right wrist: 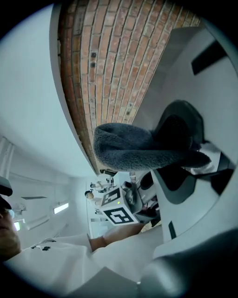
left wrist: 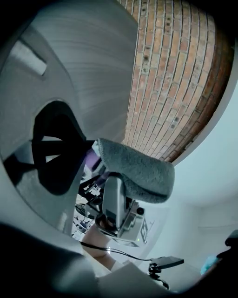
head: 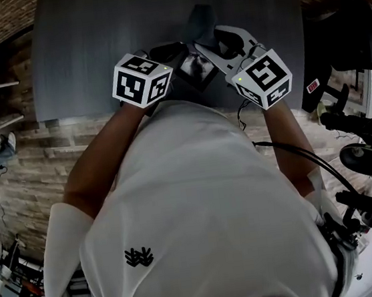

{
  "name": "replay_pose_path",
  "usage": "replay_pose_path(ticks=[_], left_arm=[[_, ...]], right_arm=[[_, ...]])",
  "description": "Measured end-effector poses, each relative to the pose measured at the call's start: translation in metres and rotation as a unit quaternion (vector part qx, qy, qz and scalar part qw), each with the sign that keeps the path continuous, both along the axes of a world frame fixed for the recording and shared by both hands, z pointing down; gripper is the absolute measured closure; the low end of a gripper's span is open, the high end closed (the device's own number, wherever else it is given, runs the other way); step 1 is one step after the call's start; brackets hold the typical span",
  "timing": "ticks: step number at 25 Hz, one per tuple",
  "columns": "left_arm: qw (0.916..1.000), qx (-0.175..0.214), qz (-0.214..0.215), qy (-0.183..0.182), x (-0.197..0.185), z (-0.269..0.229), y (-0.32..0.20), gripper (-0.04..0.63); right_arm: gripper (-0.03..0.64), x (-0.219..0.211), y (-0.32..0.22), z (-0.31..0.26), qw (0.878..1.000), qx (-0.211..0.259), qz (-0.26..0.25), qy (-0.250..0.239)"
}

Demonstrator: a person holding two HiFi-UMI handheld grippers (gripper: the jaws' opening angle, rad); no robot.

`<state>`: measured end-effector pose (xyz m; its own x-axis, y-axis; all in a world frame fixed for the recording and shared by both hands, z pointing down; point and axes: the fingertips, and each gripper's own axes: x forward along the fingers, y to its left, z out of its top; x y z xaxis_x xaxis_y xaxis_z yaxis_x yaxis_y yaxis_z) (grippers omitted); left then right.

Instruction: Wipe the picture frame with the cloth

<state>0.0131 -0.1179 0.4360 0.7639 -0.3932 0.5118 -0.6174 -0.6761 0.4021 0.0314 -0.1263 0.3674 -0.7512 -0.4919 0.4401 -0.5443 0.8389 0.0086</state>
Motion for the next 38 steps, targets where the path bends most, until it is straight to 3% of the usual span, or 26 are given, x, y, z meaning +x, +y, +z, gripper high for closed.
replay_pose_path(ticks=[6,12,15,23,31,38], left_arm=[[0.9999,0.007,0.013,0.002,0.003,-0.004,0.009,0.52],[1.0,0.001,0.009,0.001,0.002,-0.002,0.008,0.52],[0.9999,-0.009,-0.005,0.009,-0.003,0.0,0.002,0.52],[0.9977,-0.024,-0.051,0.037,-0.025,-0.003,-0.021,0.52],[0.9963,-0.028,-0.065,0.05,-0.03,-0.01,-0.037,0.52],[0.9947,-0.038,-0.079,0.053,-0.037,-0.007,-0.038,0.52]], right_arm=[[0.476,0.037,-0.031,0.003,0.997,0.01,0.072,0.019],[0.476,0.07,-0.048,-0.009,0.993,0.018,0.115,0.005],[0.476,0.075,-0.045,-0.02,0.993,0.028,0.117,-0.011],[0.476,0.121,-0.035,-0.005,0.986,0.02,0.167,0.017],[0.476,0.101,-0.014,0.021,0.992,-0.008,0.126,0.03],[0.476,0.097,-0.001,0.029,0.992,-0.02,0.12,0.016]])
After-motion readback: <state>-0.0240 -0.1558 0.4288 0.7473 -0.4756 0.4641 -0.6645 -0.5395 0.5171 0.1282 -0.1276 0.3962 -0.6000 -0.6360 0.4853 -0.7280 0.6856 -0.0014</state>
